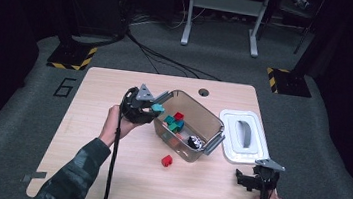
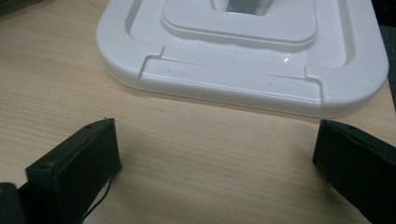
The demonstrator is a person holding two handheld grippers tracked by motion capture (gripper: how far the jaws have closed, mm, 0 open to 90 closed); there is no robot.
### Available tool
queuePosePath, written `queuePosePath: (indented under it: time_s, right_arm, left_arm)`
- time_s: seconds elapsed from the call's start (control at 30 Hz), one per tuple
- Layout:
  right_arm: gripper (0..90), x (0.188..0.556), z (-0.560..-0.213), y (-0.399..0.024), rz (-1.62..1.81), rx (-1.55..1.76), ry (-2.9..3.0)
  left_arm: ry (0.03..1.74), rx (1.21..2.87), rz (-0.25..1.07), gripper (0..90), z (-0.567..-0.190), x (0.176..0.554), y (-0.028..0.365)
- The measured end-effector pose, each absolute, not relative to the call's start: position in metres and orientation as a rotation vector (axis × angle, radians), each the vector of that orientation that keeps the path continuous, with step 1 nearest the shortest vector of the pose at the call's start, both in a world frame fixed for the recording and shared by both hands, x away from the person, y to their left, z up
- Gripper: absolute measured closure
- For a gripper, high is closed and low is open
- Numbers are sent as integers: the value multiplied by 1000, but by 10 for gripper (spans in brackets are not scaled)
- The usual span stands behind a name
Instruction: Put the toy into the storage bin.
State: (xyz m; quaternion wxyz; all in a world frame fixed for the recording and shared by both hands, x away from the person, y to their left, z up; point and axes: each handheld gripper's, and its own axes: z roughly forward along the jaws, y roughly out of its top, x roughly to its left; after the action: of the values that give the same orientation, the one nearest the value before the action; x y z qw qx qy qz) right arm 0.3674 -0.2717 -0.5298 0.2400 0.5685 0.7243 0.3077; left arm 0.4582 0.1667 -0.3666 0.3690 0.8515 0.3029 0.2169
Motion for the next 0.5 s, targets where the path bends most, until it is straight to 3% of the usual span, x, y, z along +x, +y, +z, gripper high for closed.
queuePosePath:
  time_s: [0.5]
  right_arm:
    - [0,367,-530,-272,842,1556,1982]
  left_arm:
    - [805,2259,530,593,-381,470,155]
